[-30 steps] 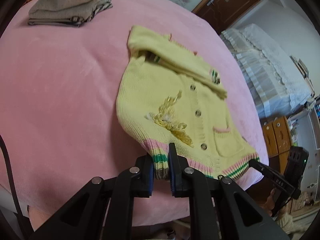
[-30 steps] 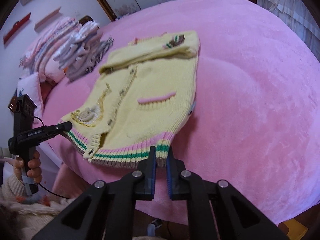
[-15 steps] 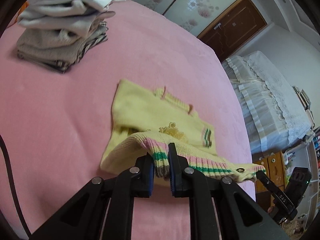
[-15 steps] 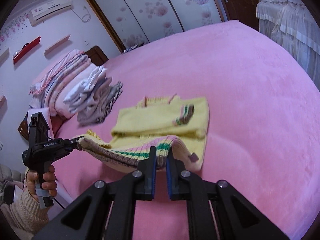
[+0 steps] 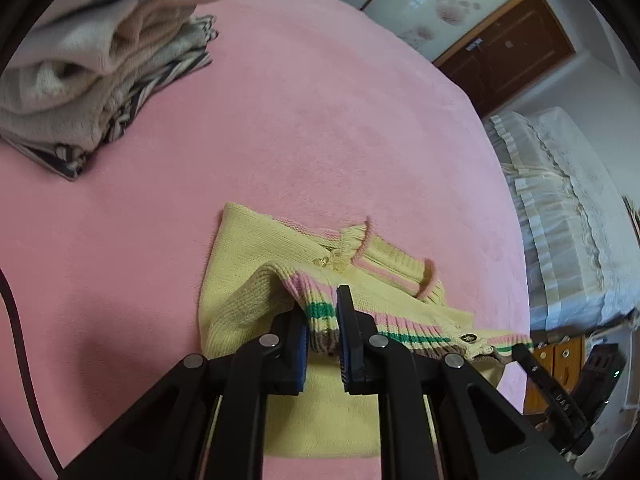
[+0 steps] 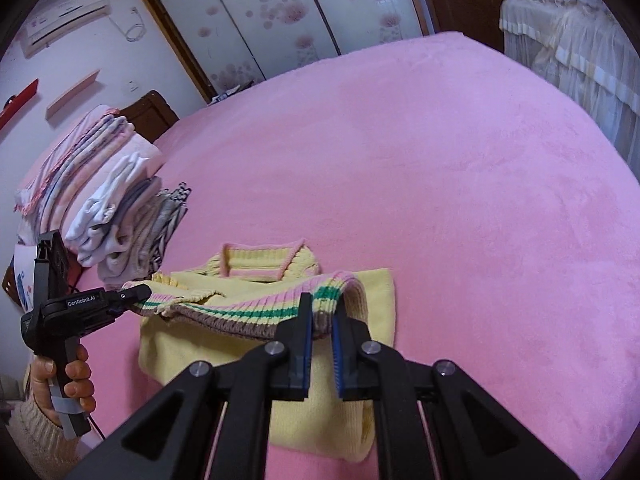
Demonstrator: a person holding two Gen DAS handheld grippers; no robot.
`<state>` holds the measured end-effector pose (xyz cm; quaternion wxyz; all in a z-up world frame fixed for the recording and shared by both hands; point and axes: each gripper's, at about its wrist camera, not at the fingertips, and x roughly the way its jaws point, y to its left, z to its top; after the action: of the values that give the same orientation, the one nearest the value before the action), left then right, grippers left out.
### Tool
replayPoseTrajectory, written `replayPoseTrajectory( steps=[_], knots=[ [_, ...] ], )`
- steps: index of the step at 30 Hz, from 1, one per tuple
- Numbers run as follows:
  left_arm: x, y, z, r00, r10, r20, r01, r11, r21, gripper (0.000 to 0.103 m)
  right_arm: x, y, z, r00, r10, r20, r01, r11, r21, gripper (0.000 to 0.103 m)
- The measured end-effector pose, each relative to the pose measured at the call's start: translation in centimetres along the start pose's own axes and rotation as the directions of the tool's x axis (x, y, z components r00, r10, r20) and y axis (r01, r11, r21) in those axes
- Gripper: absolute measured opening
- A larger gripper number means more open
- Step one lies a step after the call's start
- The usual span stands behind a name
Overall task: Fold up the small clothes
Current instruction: 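Fold the hem up over the collar with both tools and release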
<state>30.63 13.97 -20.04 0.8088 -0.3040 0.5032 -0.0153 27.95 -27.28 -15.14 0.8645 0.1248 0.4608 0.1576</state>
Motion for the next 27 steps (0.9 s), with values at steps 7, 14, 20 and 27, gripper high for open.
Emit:
replayPoseTrajectory(
  steps=[7,14,20,27],
  knots=[
    [2.3,0.1,0.7,1.000,0.003,-0.024,-0.004,0.999,-0.039,0.011,3.5,-2.0,0.3,0.998,-0.007,-0.055,0.012,0.997,0.082,0.008],
    [3.9,0.9,1.3,0.998,-0.010,-0.057,0.005,0.995,-0.097,0.012,4.5,-1.7,0.8,0.998,-0.028,-0.064,0.031,0.998,0.060,0.008],
    [3.9,1.3,1.8,0.998,-0.032,-0.051,0.026,0.994,-0.109,0.030,5.3,-1.8,1.4,0.996,-0.038,-0.075,0.043,0.997,0.063,0.008],
    [2.9,1.4,2.9,1.000,0.009,0.018,-0.007,0.994,-0.112,0.057,5.5,-1.5,1.8,0.995,-0.065,-0.071,0.069,0.996,0.051,0.011]
  ],
)
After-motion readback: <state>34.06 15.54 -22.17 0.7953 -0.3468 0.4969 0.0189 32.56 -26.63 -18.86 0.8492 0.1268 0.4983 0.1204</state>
